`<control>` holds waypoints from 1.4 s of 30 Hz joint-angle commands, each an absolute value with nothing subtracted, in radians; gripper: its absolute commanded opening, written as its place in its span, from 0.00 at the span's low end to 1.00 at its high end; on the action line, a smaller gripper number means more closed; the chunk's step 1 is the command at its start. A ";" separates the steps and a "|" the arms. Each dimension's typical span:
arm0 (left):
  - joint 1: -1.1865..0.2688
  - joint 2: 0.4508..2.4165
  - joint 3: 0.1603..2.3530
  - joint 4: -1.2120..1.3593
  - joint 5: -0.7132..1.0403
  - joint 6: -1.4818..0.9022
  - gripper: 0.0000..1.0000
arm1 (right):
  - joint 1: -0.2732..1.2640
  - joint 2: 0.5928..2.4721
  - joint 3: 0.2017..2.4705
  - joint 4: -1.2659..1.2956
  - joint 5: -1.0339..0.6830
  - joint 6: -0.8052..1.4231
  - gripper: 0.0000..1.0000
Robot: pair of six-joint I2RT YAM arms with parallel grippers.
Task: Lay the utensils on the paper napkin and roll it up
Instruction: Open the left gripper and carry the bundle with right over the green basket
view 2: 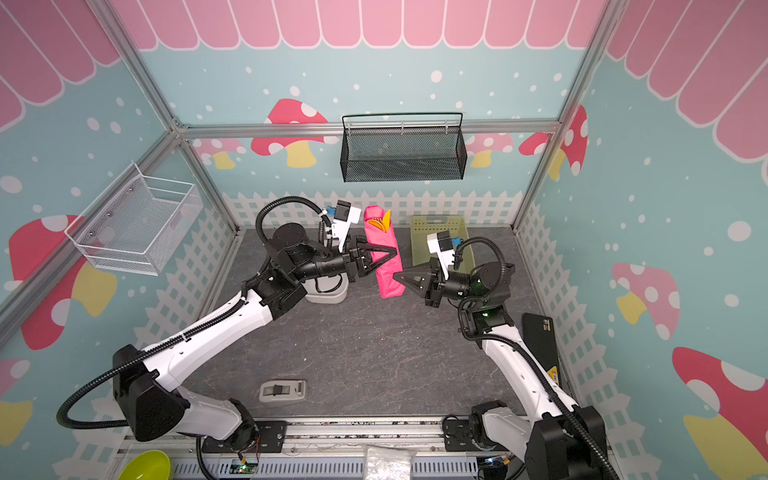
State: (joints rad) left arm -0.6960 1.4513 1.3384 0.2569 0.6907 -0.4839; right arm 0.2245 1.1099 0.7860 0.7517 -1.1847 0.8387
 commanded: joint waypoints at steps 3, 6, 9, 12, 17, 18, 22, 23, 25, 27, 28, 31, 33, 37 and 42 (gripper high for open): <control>-0.689 1.380 1.304 0.237 0.599 -0.459 0.48 | 0.226 1.080 0.854 0.599 -1.159 0.692 0.00; -0.672 1.338 1.265 0.181 0.521 -0.436 0.52 | 0.217 1.080 0.910 0.439 -1.134 0.568 0.00; -0.636 1.287 1.208 0.139 0.451 -0.429 0.54 | 0.193 1.094 0.947 0.360 -1.120 0.495 0.00; -0.583 1.243 1.152 0.108 0.427 -0.448 0.54 | 0.159 1.127 0.977 0.316 -1.113 0.442 0.00; -0.543 1.171 1.070 0.091 0.417 -0.470 0.54 | 0.090 1.217 1.020 0.256 -1.096 0.353 0.00; -0.543 1.159 1.062 0.078 0.415 -0.463 0.54 | 0.076 1.239 1.031 0.246 -1.094 0.338 0.00; -0.543 1.129 1.054 0.018 0.417 -0.431 0.55 | 0.025 1.357 1.102 0.148 -1.010 0.267 0.00; -0.542 1.125 1.052 0.008 0.416 -0.427 0.55 | 0.015 1.388 1.122 0.127 -0.993 0.256 0.00; -0.543 1.118 1.051 -0.005 0.418 -0.421 0.55 | -0.009 1.462 1.163 0.090 -0.954 0.232 0.00; -0.543 1.115 1.050 -0.013 0.423 -0.420 0.55 | -0.031 1.536 1.201 0.065 -0.934 0.214 0.00; -0.543 1.115 1.049 -0.015 0.428 -0.422 0.55 | -0.041 1.581 1.227 0.051 -0.921 0.209 0.00; -0.542 1.111 1.042 -0.015 0.433 -0.431 0.55 | -0.071 1.716 1.309 0.026 -0.920 0.217 0.00; -0.542 1.105 1.034 -0.011 0.433 -0.437 0.55 | -0.082 1.803 1.372 0.003 -0.921 0.228 0.00; -0.542 1.094 1.026 -0.021 0.427 -0.443 0.55 | -0.086 1.989 1.508 -0.054 -0.908 0.258 0.00; -0.542 1.089 1.025 -0.033 0.413 -0.444 0.55 | -0.081 2.150 1.657 -0.154 -0.888 0.284 0.00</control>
